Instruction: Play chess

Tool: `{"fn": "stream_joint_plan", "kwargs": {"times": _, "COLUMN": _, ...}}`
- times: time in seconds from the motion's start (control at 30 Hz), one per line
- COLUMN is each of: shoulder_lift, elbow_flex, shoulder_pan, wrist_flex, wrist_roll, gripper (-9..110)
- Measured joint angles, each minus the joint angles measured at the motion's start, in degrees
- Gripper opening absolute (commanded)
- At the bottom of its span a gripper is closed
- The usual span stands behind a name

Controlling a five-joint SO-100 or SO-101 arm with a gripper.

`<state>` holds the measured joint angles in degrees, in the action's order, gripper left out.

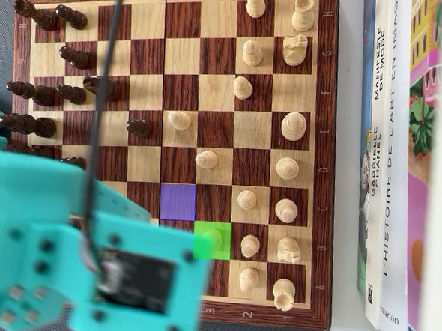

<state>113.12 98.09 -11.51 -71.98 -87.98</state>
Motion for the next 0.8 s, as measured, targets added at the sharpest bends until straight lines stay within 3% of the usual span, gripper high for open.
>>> {"fn": "stream_joint_plan", "kwargs": {"times": 0.33, "shoulder_lift": 23.12, "elbow_flex": 22.68, "shoulder_pan": 3.6, "wrist_flex": 7.65, "wrist_roll": 0.0, "gripper": 15}}
{"fn": "stream_joint_plan", "kwargs": {"times": 0.8, "shoulder_lift": 41.57, "elbow_flex": 43.24, "shoulder_pan": 7.82, "wrist_flex": 19.51, "wrist_roll": 0.0, "gripper": 15}}
